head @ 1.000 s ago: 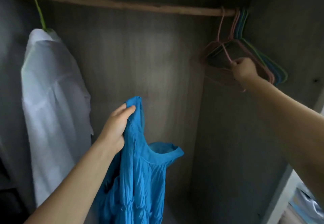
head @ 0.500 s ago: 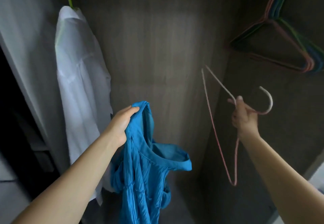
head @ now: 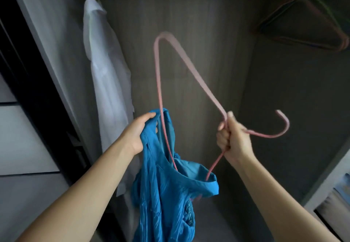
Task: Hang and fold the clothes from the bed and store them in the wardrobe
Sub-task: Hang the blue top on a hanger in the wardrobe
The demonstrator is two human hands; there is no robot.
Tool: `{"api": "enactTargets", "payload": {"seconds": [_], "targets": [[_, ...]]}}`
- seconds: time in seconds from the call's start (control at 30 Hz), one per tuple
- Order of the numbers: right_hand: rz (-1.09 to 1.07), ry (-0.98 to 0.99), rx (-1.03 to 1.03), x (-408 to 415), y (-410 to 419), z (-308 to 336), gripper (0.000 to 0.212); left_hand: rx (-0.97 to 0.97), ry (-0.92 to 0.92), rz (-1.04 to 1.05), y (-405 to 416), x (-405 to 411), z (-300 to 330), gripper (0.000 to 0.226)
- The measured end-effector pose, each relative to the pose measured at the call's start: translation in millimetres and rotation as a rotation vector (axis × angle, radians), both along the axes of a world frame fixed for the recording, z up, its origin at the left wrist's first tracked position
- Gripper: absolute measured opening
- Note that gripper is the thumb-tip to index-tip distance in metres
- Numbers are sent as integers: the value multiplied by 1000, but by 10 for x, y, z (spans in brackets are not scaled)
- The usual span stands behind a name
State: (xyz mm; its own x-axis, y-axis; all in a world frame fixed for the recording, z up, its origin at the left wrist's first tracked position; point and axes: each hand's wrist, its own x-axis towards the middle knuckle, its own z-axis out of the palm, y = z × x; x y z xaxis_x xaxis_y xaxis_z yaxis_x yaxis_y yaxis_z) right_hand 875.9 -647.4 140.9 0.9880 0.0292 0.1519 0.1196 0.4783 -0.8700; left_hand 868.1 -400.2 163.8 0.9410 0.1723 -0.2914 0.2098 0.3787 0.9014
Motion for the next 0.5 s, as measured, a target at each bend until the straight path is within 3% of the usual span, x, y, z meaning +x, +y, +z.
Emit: {"api": "enactTargets", "payload": {"seconds": [0.13,0.27,0.43,0.5], "targets": [[147,5,-423,-208,-71,-288,43,-76,-8,92,337,-95,16,18],[309,62,-680,-340,-221,-158,40,-100,40,170,574,-165,-258,30],[343,110,-938,-488,-296,-31,40,-93,-2,166,613,-281,-618,22],[335,140,-1201,-582,-278,-16,37,-56,-78,128,645,-295,-683,23]]}}
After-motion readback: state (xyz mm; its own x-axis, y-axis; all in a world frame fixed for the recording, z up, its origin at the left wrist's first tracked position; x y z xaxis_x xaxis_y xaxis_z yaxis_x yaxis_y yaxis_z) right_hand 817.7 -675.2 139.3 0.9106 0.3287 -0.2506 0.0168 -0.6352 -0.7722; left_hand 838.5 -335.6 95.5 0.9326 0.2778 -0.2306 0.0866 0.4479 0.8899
